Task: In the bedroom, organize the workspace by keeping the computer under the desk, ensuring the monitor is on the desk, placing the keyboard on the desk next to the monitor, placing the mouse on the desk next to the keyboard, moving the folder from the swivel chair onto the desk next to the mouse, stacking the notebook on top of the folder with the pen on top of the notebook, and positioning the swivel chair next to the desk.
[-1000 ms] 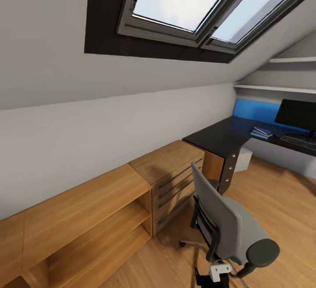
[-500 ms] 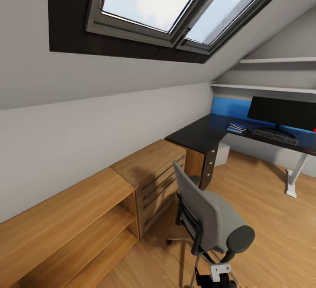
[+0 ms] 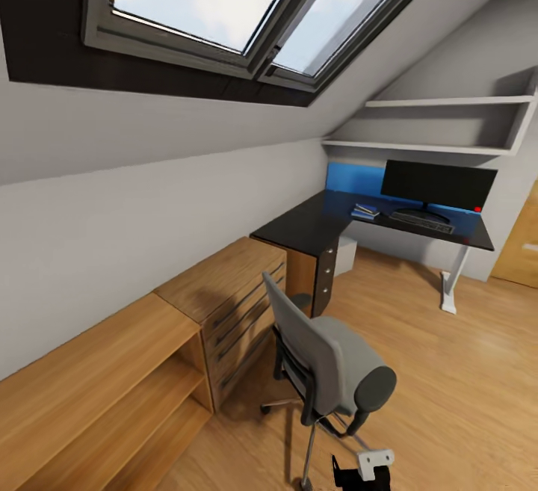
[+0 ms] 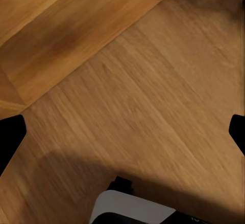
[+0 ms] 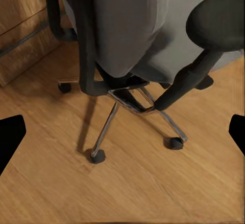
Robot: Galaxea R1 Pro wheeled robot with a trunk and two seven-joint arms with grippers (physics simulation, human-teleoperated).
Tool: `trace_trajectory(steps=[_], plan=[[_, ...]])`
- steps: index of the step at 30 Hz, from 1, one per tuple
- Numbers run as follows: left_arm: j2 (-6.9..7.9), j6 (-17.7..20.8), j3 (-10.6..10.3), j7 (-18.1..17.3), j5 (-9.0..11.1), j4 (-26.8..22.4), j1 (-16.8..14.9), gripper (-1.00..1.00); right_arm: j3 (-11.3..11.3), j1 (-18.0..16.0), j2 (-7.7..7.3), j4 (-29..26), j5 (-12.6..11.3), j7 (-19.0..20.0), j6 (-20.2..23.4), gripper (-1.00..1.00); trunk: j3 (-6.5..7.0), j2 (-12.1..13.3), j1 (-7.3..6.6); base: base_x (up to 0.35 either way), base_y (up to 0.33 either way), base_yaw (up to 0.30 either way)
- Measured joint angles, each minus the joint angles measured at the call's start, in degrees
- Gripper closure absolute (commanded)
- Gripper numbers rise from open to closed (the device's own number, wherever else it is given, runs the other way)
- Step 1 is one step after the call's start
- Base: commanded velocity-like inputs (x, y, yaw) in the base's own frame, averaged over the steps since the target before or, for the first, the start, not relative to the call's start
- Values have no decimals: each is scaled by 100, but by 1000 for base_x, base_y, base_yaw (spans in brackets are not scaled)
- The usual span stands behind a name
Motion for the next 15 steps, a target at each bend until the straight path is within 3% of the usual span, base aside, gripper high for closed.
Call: trace_trajectory(steps=[15], plan=[[-3,1,0,0,0,0,0,-100,0,0,0,0,0,0,0,-100,-33,0,0,0,0,-290]])
